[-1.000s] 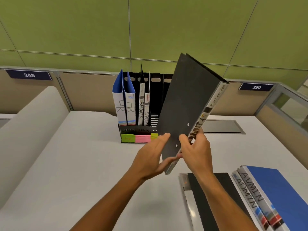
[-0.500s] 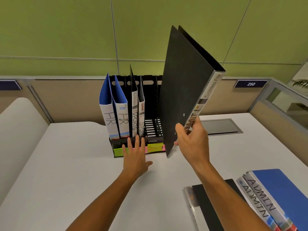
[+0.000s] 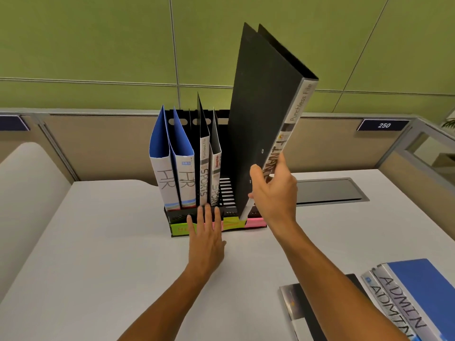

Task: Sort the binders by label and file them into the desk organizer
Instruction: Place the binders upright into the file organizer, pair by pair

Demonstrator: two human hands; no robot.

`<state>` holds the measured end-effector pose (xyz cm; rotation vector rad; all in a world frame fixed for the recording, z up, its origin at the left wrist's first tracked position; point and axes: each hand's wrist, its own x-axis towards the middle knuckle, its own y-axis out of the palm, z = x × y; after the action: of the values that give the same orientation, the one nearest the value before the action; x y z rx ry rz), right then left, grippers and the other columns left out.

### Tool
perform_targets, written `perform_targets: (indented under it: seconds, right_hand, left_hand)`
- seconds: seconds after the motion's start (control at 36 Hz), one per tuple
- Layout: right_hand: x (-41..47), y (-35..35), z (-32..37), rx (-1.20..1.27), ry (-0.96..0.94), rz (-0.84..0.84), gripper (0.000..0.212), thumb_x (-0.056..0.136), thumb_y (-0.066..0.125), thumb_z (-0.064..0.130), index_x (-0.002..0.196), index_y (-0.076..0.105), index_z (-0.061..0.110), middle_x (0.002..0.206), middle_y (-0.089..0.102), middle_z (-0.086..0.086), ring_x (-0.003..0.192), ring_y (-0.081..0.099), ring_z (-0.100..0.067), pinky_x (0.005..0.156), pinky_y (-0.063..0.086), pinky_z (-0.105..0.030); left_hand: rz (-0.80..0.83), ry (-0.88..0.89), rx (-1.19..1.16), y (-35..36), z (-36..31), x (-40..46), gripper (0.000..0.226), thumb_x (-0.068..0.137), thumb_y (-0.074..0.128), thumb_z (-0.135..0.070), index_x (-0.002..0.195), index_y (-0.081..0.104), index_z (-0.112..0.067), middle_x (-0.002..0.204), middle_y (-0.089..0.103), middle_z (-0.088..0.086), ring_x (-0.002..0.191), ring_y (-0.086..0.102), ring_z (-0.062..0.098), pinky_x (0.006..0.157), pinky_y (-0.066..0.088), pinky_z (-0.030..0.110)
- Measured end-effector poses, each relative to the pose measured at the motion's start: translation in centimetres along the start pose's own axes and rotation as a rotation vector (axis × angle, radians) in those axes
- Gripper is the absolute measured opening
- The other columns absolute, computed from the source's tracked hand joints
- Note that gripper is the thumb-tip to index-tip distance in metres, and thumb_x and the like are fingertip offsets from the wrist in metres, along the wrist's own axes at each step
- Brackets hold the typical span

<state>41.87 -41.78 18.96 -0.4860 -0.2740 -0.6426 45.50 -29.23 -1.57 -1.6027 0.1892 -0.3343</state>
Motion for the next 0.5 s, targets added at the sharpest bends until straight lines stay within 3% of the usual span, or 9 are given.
perform_targets:
  seconds: [0.08,0.19,0.25,0.33,0.5]
  right_hand:
    - [-0.5,-0.7,0.7,0.027,-0.042,-0.077,0.045,0.098,0.059,0.030,0.139,0.052,0.014,0.106,0.070,0.002,0.085,0.072,-0.017,0.068,0.064,-0.040]
    - [-2.8,-2.6,1.0,0.011,-0.139,-0.204,0.045,0.091,0.057,0.044,0.119,0.059,0.010,0.085,0.069,0.001,0.071,0.070,-0.016,0.063,0.063,-0.035]
    - [-4.2,-3.3,1.0,0.022,-0.158,-0.227,0.039,0.090,0.056,0.047,0.116,0.057,0.018,0.085,0.068,0.012,0.069,0.070,-0.012,0.058,0.060,-0.024]
    - [-4.5,-3.4,0.8,0.041,-0.147,-0.204,0.042,0.089,0.056,0.049,0.122,0.057,0.023,0.093,0.062,0.029,0.081,0.070,-0.006,0.060,0.055,-0.013]
    - [-1.7,-0.8,-0.4,-0.050,-0.203,-0.094,0.042,0.095,0.059,0.038,0.126,0.059,0.009,0.091,0.069,0.008,0.074,0.069,-0.008,0.065,0.060,-0.020]
  left_hand:
    - [0.007,0.000,-0.011,0.3,0.1,0.2,0.098,0.095,0.050,-0.058,0.158,-0.010,-0.014,0.167,-0.007,0.019,0.153,-0.010,0.040,0.120,-0.002,0.065]
    - [-0.014,0.006,-0.030,0.8,0.5,0.3,0.102,0.092,0.054,-0.060,0.154,-0.015,-0.016,0.167,-0.002,0.017,0.154,-0.006,0.039,0.119,0.001,0.065]
    - [-0.019,-0.001,-0.041,0.9,0.6,0.4,0.103,0.090,0.057,-0.061,0.156,-0.009,-0.016,0.167,0.002,0.017,0.154,-0.003,0.039,0.120,0.004,0.066]
    - [0.013,-0.009,-0.047,0.9,0.4,0.5,0.102,0.091,0.055,-0.062,0.159,-0.007,-0.017,0.167,-0.004,0.016,0.154,-0.008,0.039,0.120,0.003,0.065]
    - [0.020,-0.020,-0.047,0.4,-0.1,0.3,0.102,0.092,0.055,-0.059,0.158,-0.009,-0.015,0.167,-0.007,0.017,0.153,-0.009,0.039,0.120,0.007,0.065]
